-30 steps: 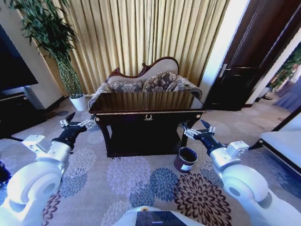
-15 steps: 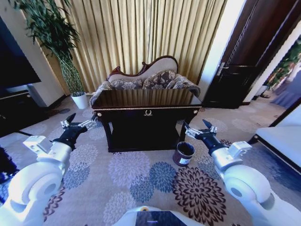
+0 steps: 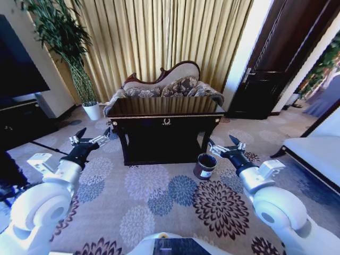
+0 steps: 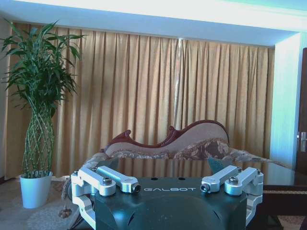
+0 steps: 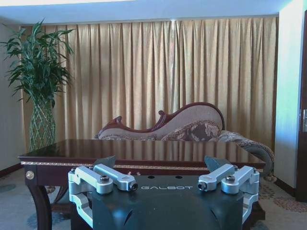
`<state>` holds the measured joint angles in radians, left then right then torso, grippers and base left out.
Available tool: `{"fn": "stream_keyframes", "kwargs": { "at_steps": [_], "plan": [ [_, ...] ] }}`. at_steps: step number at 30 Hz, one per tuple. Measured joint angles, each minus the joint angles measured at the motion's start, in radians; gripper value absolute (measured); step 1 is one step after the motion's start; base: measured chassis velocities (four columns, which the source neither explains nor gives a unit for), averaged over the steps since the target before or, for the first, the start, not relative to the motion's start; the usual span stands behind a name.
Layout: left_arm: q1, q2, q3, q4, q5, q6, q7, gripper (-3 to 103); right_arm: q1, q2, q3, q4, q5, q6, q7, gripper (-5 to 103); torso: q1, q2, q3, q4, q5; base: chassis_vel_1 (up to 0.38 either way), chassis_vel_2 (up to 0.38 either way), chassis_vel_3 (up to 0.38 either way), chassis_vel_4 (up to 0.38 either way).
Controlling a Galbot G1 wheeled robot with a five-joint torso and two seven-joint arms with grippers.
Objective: Move to the front of the table and place the trash on the table into the trash bin.
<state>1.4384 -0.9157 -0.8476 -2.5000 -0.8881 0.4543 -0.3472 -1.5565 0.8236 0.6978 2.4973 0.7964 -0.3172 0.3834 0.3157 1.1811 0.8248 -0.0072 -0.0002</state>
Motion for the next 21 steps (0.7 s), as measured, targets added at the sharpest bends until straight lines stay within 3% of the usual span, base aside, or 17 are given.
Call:
{"fn": "stream_keyframes", "kwargs": {
  "at_steps": [21],
  "plan": [
    [0.002,-0.003,0.004,0.000,0.001,-0.001,0.003,100,-0.012,0.002,0.000,-0.001,-0.002,0.007,0.000,100,0.000,0.000,0.000,-0.0005,0.0002,0.141,-0.145,-0.135,0.134]
  ]
}}
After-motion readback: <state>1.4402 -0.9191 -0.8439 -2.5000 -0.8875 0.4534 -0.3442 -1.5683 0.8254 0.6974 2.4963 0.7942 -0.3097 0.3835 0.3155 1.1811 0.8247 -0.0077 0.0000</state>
